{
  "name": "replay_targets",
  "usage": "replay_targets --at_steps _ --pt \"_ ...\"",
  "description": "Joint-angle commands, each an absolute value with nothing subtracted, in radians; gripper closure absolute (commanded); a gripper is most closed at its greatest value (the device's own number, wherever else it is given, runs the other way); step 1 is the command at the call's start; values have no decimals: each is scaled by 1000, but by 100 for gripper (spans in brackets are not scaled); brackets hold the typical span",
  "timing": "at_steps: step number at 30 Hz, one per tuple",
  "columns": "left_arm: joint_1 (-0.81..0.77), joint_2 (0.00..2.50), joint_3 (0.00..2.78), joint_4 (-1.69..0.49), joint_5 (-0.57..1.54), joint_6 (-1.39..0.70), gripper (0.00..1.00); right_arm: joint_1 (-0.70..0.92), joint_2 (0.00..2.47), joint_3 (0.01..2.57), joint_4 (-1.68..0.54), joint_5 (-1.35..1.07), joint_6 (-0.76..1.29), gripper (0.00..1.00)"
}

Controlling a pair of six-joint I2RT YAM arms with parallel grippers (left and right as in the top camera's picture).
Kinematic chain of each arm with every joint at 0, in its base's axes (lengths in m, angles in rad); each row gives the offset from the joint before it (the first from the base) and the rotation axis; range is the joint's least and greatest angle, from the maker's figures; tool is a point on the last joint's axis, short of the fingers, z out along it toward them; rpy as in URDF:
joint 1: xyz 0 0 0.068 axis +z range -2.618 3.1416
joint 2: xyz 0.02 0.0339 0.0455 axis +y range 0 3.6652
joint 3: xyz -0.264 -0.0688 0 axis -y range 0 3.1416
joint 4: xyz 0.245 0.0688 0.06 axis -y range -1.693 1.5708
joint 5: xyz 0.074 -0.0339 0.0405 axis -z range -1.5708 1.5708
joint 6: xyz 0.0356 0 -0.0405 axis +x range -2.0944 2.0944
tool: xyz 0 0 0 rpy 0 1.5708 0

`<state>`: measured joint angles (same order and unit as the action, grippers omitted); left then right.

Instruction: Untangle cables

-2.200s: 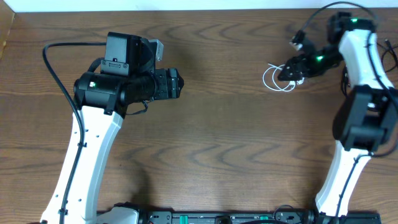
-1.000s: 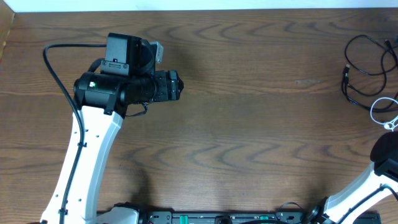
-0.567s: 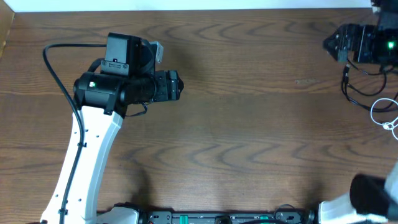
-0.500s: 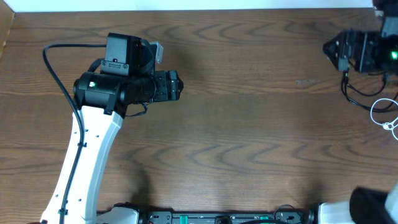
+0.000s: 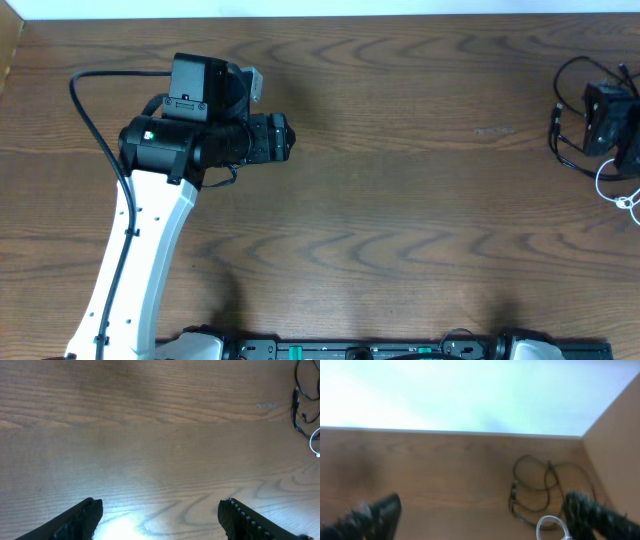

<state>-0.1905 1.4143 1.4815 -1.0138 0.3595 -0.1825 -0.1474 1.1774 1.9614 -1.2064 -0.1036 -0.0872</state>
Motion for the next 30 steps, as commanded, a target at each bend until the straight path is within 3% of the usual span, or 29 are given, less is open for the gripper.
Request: replay_targets --at_steps 1,6,12,19,30 --pt "-186 1420 1488 -1013 346 -177 21 -149 986 1578 -965 -81 -28 1" --pt "-186 1420 1488 -1013 346 -177 21 -104 645 887 -418 -79 7 1" --pt "-186 1420 1488 -1013 346 -177 21 -35 283 252 30 -8 85 1" --pt "-186 1420 1488 -1013 346 -177 20 4 18 4 -11 8 101 1" --pt "-186 1420 1488 -1013 346 -177 21 11 14 6 -75 -6 97 1"
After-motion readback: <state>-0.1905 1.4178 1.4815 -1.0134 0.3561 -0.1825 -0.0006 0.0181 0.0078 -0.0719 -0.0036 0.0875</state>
